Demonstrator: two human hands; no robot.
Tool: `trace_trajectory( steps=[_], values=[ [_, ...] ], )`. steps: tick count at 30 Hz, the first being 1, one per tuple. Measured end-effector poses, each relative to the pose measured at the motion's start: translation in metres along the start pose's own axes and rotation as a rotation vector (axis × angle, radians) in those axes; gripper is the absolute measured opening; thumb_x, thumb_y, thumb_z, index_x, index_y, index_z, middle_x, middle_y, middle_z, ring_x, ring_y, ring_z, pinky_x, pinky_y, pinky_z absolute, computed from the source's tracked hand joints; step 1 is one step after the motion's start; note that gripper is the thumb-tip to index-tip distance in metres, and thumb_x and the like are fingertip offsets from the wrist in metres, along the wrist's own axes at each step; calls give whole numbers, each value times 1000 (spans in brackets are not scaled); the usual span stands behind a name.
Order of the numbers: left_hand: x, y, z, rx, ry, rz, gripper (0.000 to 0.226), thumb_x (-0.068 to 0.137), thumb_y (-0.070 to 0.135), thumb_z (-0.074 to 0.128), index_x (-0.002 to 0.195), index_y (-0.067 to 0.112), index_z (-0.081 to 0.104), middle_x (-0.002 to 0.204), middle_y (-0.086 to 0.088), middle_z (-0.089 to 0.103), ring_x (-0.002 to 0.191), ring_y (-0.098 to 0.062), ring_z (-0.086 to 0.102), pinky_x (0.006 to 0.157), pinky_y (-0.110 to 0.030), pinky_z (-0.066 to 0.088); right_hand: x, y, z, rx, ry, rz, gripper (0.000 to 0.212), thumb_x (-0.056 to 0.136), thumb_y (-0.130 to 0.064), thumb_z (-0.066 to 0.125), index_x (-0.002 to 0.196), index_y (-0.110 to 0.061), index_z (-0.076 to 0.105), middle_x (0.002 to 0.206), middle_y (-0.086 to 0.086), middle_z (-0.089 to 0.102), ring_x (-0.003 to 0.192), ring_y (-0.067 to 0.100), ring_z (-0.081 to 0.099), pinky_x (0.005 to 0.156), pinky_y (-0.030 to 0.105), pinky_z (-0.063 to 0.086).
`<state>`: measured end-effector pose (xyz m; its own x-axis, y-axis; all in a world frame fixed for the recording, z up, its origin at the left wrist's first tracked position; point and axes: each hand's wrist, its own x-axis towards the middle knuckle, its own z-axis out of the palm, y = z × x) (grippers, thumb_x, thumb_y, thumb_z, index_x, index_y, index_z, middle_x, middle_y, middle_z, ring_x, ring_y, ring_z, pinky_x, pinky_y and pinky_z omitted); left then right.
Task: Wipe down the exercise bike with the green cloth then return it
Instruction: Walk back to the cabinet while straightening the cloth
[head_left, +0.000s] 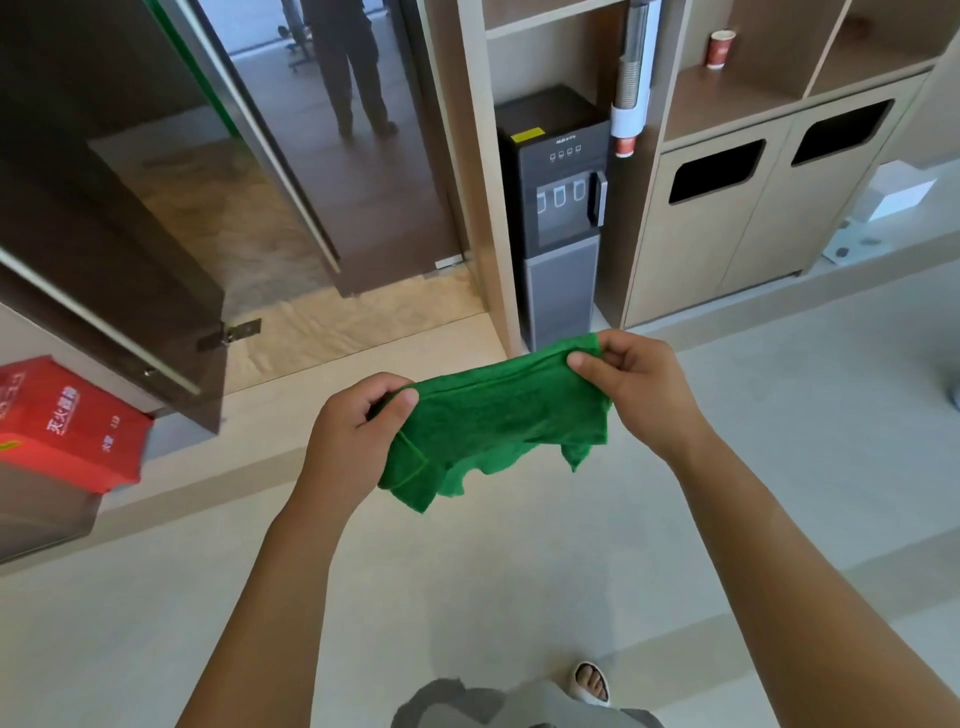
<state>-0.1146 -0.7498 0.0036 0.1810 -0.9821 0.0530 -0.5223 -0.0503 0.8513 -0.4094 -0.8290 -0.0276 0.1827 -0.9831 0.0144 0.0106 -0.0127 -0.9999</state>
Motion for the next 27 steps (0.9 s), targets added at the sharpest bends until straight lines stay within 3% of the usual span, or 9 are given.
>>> trace_trajectory(
  steps=[3, 9, 16, 21, 27],
  values=[
    [14, 2, 5, -22, 2, -1, 17, 101, 28, 62, 90, 30, 75, 79, 4, 69, 79, -24, 63, 74, -52, 54, 16, 0, -6, 12, 12, -1, 9, 101, -17, 72, 101, -21, 81, 97, 4, 83, 92, 22, 81, 76, 26, 63],
    [53, -8, 13, 0, 52, -6, 24, 102, 19, 67, 88, 37, 75, 77, 19, 69, 70, 1, 58, 65, -25, 44, 56, 6, -6, 6, 4, 3, 10, 104, -20, 68, 104, -20, 79, 98, 5, 83, 92, 24, 80, 78, 30, 64],
    [118, -32, 13, 16, 15, 8, 24, 97, 14, 72, 90, 36, 76, 85, 19, 74, 79, 1, 65, 67, -6, 44, 114, 9, 8, -3, 29, -6, 10, 104, -19, 67, 105, -13, 75, 96, 10, 81, 91, 29, 80, 80, 38, 65],
    [185, -50, 8, 47, -79, 2, 19, 102, 19, 64, 89, 32, 68, 82, 17, 68, 74, 0, 58, 68, -23, 42, 169, -1, 22, -72, 29, -25, 12, 104, -17, 68, 102, -5, 72, 95, 18, 79, 90, 37, 78, 85, 49, 65],
    [262, -49, -17, -35, -77, 127, 18, 105, 19, 58, 93, 31, 65, 81, 13, 64, 74, -7, 57, 68, -34, 53, 230, -16, 37, -114, 9, -39, 16, 103, -5, 63, 102, 11, 62, 88, 13, 68, 83, 21, 65, 77, 29, 54]
  ],
)
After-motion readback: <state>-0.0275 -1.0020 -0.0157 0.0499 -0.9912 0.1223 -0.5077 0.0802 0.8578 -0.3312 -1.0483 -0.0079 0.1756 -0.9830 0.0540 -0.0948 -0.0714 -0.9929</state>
